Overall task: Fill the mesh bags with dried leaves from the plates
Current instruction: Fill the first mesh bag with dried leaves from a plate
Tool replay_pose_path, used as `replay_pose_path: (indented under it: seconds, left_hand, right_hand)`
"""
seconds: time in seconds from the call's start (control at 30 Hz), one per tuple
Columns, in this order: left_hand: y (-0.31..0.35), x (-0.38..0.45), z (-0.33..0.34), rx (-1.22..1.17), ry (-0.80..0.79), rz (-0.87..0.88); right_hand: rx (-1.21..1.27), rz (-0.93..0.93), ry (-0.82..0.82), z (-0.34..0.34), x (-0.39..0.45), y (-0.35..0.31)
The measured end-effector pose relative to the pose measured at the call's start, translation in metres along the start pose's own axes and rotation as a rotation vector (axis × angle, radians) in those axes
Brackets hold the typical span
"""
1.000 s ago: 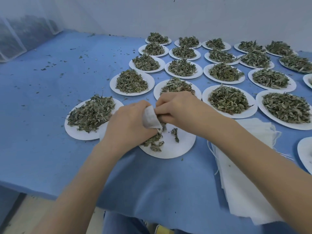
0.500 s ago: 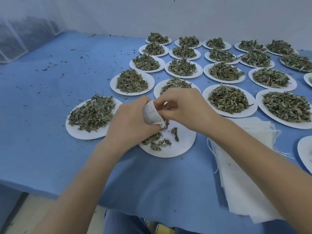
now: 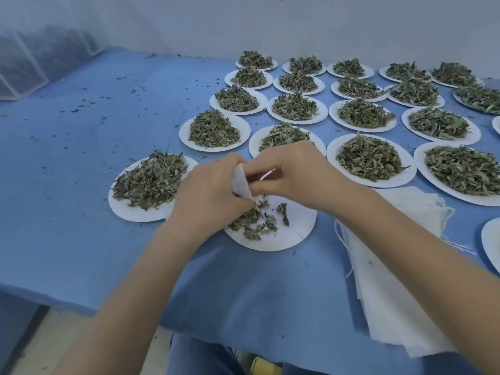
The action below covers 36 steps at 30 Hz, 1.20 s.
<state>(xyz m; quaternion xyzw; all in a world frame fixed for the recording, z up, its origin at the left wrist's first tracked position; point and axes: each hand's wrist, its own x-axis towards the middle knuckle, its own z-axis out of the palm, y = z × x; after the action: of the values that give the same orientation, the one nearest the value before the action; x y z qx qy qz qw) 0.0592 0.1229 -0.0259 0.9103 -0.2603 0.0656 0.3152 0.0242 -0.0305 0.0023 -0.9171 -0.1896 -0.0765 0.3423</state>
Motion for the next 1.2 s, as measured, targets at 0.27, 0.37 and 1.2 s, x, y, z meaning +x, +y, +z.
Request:
replay_pose_path:
  seconds: [0.27, 0.37, 1.2]
  left_hand:
    - [0.002, -0.003, 0.002, -0.134, 0.024, 0.059]
    - [-0.002, -0.002, -0.002, -0.131, 0.0, 0.066]
    - [-0.046, -0.016, -0.021, -0.03, 0.122, -0.052]
  right_hand:
    - [-0.151, -0.081, 0.094, 0.013, 0.009, 0.0]
    - [-0.094, -0.088, 0.094, 0.012, 0.009, -0.002]
    - [-0.433, 0.182, -0.239, 0.028, 0.008, 0.024]
